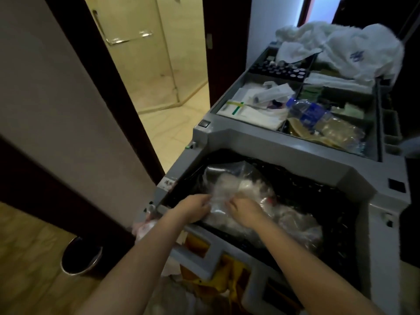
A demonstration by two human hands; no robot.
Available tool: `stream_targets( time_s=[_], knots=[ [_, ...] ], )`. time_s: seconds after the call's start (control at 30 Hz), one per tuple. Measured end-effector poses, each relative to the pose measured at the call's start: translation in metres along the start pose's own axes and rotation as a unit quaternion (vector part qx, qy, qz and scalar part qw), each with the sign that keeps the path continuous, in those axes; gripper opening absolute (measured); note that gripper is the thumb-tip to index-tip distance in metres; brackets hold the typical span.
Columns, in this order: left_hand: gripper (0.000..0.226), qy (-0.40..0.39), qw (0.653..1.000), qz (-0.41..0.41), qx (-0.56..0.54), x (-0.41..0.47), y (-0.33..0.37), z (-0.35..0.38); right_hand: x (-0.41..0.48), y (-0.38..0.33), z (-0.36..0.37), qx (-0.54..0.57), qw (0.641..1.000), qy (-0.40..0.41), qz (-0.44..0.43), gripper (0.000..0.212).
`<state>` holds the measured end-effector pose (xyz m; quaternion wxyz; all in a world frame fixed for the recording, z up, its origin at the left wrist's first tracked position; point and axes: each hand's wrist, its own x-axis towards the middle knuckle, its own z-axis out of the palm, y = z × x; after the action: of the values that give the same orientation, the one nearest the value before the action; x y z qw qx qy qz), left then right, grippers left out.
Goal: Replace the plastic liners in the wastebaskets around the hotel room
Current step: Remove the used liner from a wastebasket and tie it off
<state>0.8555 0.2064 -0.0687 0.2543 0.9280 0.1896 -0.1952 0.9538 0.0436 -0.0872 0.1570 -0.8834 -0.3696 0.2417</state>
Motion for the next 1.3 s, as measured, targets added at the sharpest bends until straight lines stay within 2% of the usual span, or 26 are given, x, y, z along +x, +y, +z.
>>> stream_targets(
  time_s=[0.1, 0.23, 0.33, 0.4, 0.5, 0.63, 0.77, 0.87, 0.97, 1.1, 1.3],
  knots=[
    [0.040, -0.074, 0.993, -0.039, 0.083, 0.010, 0.005, 0.011, 0.002, 0.021, 0.003, 0.006, 0.997, -0.068, 0.020, 0.050],
    [0.042, -0.173, 0.979, -0.053, 0.093, 0.025, 0.024, 0.026, 0.004, 0.045, 0.010, -0.007, 0.994, -0.108, 0.035, 0.055],
    [0.040, -0.186, 0.976, -0.055, 0.096, 0.030, 0.037, 0.034, -0.001, 0.057, 0.006, 0.019, 0.994, -0.106, 0.033, 0.053],
    [0.039, -0.145, 0.985, -0.051, 0.081, 0.032, 0.039, 0.035, -0.005, 0.063, 0.002, 0.061, 0.995, -0.077, 0.034, 0.053],
    [0.032, -0.027, 0.997, -0.051, 0.041, 0.025, 0.039, 0.026, -0.013, 0.064, -0.008, 0.108, 0.993, 0.041, 0.032, 0.058],
    [0.018, 0.147, 0.987, -0.061, 0.006, 0.007, 0.039, 0.002, -0.014, 0.046, -0.028, 0.085, 0.973, 0.212, -0.012, 0.027],
    [0.019, 0.257, 0.965, -0.029, -0.047, -0.014, 0.035, -0.024, -0.008, 0.006, -0.041, 0.132, 0.953, 0.257, -0.087, 0.016],
    [0.019, 0.340, 0.937, 0.010, -0.084, -0.037, 0.026, -0.041, -0.008, -0.028, -0.047, 0.180, 0.941, 0.258, -0.128, 0.012],
    [0.020, 0.414, 0.901, 0.007, -0.132, -0.069, 0.007, -0.053, -0.010, -0.069, -0.049, 0.201, 0.940, 0.233, -0.146, 0.008],
    [0.019, 0.438, 0.883, -0.025, -0.165, -0.121, -0.034, -0.060, -0.021, -0.135, -0.032, 0.218, 0.940, 0.170, -0.201, 0.008],
    [0.030, 0.515, 0.834, -0.090, -0.177, -0.228, -0.125, -0.049, -0.045, -0.252, 0.014, 0.176, 0.935, 0.094, -0.294, 0.010]
  ],
)
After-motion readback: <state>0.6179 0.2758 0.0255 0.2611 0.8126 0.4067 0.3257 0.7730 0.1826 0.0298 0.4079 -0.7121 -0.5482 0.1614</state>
